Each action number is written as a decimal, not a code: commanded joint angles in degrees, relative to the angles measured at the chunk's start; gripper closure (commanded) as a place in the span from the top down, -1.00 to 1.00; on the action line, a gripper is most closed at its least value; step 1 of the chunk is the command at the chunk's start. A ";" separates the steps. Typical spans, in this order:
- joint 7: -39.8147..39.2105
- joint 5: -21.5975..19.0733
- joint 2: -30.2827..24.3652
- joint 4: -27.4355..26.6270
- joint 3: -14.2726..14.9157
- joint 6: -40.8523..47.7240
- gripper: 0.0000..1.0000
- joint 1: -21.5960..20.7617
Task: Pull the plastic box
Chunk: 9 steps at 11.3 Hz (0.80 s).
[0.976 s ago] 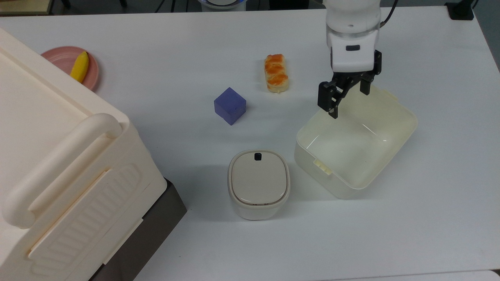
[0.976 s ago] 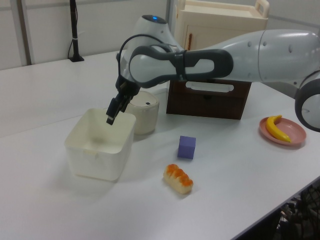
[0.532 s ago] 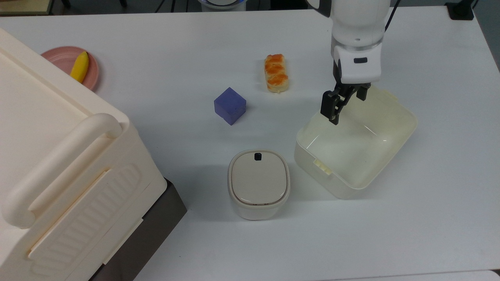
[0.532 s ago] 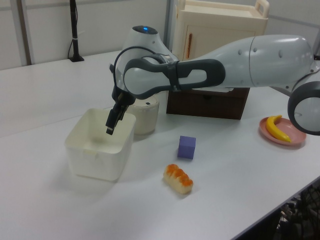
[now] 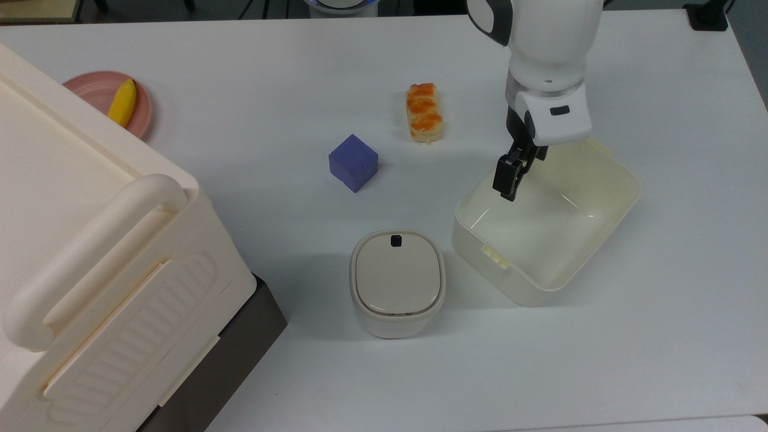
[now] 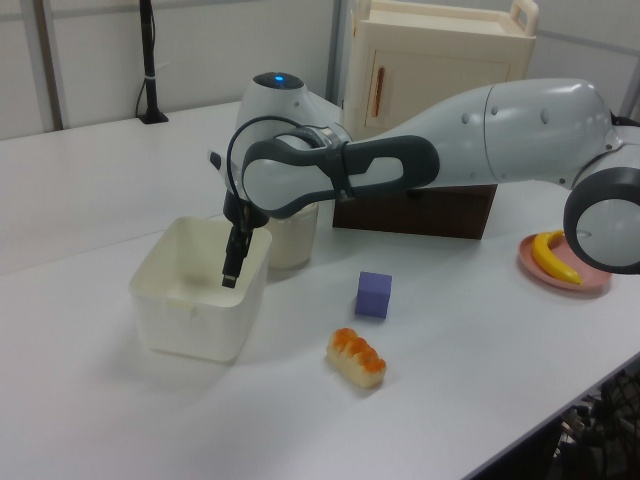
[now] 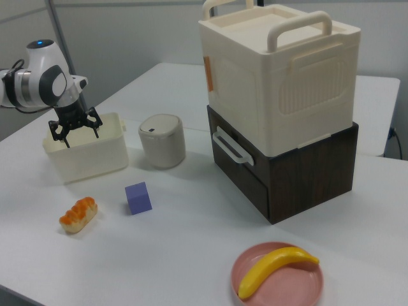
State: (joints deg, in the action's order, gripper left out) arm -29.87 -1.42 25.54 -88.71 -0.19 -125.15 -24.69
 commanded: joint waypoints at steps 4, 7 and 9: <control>-8.00 1.77 -1.37 -2.52 0.81 4.12 1.00 -0.54; -9.33 2.13 -2.51 -3.75 1.51 4.65 1.00 -0.28; -9.86 2.13 -3.91 -5.85 2.91 4.74 1.00 -0.36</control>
State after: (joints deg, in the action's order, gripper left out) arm -38.01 -0.16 25.20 -90.57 0.89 -121.78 -24.56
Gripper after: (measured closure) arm 0.000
